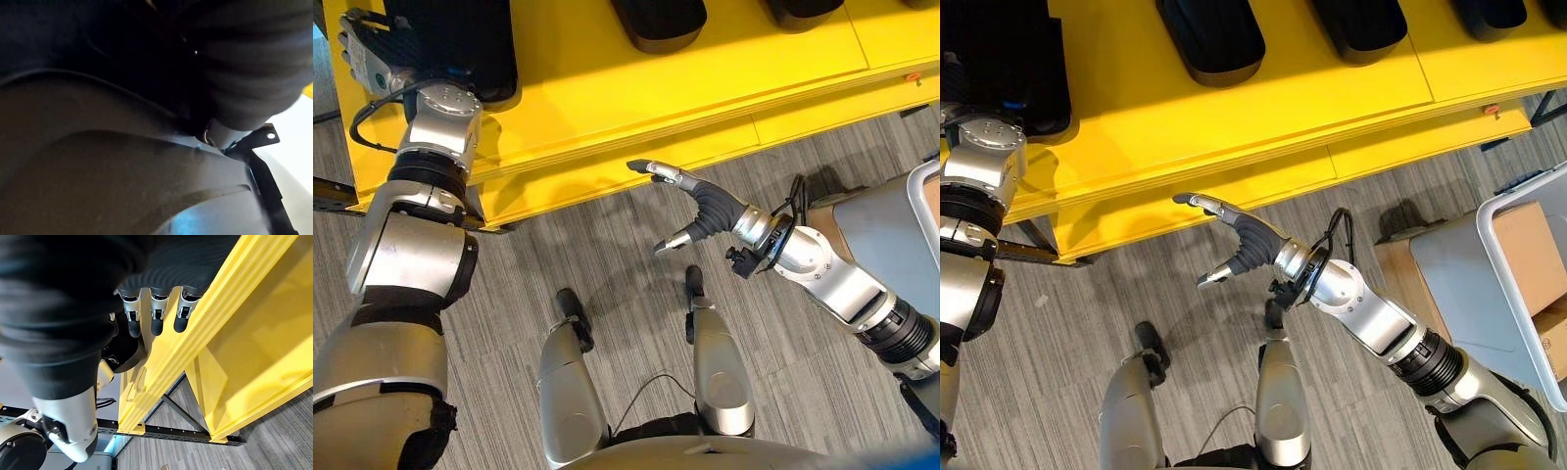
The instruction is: Move parts from the plastic box to the shelf.
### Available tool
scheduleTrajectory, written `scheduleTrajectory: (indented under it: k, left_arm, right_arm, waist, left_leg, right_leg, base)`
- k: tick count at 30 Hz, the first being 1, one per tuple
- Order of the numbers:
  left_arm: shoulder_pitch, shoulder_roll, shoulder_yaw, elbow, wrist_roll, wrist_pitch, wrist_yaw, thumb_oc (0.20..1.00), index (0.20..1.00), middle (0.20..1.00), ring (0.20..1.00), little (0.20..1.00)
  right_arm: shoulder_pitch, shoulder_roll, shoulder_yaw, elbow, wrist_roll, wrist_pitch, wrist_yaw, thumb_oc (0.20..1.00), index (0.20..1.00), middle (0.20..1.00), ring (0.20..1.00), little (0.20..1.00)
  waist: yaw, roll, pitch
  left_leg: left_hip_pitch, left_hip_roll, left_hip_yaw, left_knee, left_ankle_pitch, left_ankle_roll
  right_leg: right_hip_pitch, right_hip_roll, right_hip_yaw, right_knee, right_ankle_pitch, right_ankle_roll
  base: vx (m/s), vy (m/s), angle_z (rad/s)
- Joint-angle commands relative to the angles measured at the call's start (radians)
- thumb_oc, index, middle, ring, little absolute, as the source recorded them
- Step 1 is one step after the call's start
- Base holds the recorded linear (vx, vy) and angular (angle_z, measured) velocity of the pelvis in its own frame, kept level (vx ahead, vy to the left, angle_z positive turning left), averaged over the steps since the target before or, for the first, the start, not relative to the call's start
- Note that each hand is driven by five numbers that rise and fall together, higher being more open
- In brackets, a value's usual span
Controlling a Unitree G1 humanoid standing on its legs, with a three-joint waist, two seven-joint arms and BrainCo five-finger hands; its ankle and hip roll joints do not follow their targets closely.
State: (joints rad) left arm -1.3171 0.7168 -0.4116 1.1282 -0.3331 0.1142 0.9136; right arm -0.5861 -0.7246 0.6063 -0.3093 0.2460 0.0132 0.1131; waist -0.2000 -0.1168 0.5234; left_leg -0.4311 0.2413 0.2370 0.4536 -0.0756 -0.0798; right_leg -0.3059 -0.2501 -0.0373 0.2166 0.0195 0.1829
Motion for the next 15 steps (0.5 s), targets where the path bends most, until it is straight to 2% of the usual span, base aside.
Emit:
scheduleTrajectory:
  k: [1,12,15]
  left_arm:
    - [-0.089,0.098,0.004,-0.004,-0.006,-0.058,0.009,0.2,0.2,0.2,0.2,0.2]
    - [-0.102,0.075,0.018,0.004,-0.101,-0.103,0.04,0.2,0.2,0.2,0.2,0.2]
    - [-0.097,0.074,0.016,-0.001,-0.059,-0.093,0.043,0.2,0.2,0.2,0.2,0.2]
  right_arm:
    - [-0.004,-0.009,-0.069,-0.029,0.004,-0.057,-0.024,1.0,1.0,1.0,1.0,1.0]
    - [-0.004,-0.037,-0.094,-0.04,0.024,-0.044,-0.018,1.0,1.0,1.0,1.0,1.0]
    - [0.003,-0.046,-0.095,-0.038,0.029,-0.055,-0.017,1.0,1.0,1.0,1.0,1.0]
  waist:
    - [0.006,-0.026,-0.007]
    - [-0.01,-0.035,-0.004]
    - [-0.014,-0.043,-0.004]
  left_leg:
    - [0.094,-0.038,0.039,0.024,-0.12,0.016]
    - [0.088,-0.033,0.055,0.035,-0.127,0.02]
    - [0.088,-0.028,0.061,0.039,-0.129,0.021]
  right_leg:
    - [0.001,0.03,0.014,0.081,-0.06,-0.008]
    - [-0.017,0.037,0.021,0.093,-0.058,-0.019]
    - [-0.019,0.041,0.021,0.097,-0.058,-0.022]
  base:
    - [0.0,0.0,0.0]
    - [0.0,0.0,0.0]
    - [0.01,-0.008,-0.01]
